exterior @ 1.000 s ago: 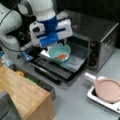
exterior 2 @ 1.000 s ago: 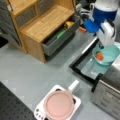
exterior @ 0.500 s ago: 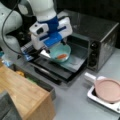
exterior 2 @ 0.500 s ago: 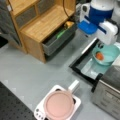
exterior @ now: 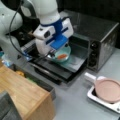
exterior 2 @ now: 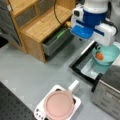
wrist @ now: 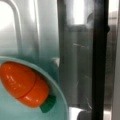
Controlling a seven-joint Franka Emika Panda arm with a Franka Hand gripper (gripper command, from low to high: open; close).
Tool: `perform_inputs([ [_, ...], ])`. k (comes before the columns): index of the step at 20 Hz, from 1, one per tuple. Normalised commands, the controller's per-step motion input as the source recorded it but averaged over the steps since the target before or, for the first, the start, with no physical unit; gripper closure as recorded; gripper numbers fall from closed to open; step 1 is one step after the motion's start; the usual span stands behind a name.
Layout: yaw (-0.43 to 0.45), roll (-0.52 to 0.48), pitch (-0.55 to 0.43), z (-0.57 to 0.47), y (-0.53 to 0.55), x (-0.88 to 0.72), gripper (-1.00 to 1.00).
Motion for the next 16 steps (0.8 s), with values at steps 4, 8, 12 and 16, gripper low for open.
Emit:
perform_inputs([
  [4,0.199,-0.199,0.301,0.32,-0.11,0.34,-1.0],
  [8,0.152,-0.159,0.315,0.31,-0.11,0.37,-1.0],
  [12,0.111,-0.045,0.273,0.23,-0.11,0.42,-1.0],
  [16,0.089,-0.002,0.254,0.17,-0.11,0.41,-1.0],
])
